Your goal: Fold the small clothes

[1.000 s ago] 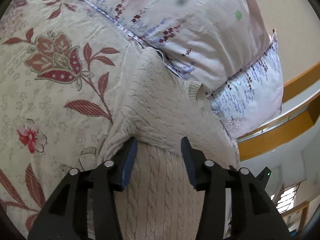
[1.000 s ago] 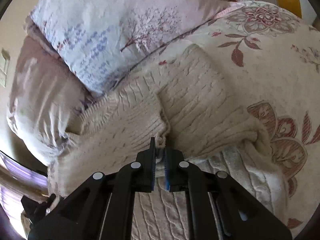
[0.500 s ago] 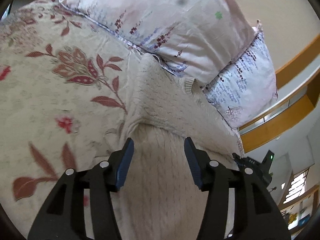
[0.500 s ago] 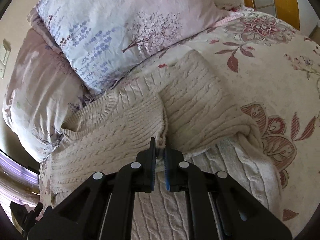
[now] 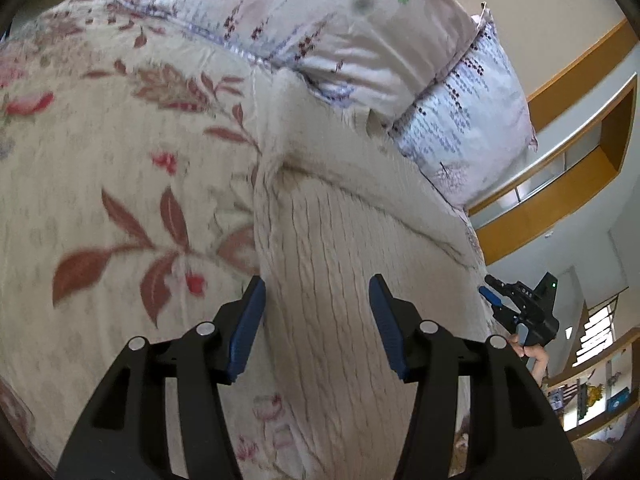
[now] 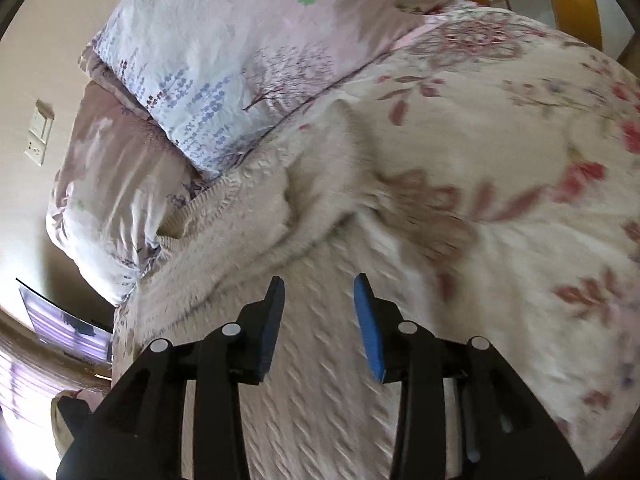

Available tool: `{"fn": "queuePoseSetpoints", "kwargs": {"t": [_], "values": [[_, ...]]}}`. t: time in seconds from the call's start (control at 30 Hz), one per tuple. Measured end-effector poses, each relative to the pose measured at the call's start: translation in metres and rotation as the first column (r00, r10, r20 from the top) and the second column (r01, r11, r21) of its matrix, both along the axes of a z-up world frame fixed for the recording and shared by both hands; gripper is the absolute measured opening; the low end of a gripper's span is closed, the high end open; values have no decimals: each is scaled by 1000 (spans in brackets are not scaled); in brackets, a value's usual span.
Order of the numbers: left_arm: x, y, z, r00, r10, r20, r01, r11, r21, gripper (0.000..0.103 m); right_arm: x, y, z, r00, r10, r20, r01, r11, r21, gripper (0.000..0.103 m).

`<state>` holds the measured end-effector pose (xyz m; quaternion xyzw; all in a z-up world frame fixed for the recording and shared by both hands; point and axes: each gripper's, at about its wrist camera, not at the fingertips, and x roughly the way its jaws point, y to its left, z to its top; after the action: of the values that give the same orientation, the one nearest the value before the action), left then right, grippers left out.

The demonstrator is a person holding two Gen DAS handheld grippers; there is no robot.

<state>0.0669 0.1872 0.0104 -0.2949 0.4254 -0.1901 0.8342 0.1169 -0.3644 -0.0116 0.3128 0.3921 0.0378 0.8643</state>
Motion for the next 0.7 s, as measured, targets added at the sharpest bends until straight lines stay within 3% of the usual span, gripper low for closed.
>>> {"fn": "queuePoseSetpoints", "kwargs": {"t": [0.23, 0.37, 0.57, 0.7], "values": [[-20, 1, -6, 1000, -12, -12, 11, 998, -68, 51, -48, -26, -15, 998, -1, -69, 3, 1000, 23, 38], [-34, -5, -5, 999, -50, -12, 49, 996, -78, 50, -68, -27, -27, 993, 72, -96, -62, 992, 109, 38], [-56, -15, -10, 990, -138, -28, 132, 979, -157, 35, -95, -17, -35, 974, 213, -78, -190, 956, 225, 37], [-71, -24, -16, 978, -204, -42, 193, 962, -194, 30, -111, -3, -31, 950, 306, -63, -287, 934, 212, 36]]}}
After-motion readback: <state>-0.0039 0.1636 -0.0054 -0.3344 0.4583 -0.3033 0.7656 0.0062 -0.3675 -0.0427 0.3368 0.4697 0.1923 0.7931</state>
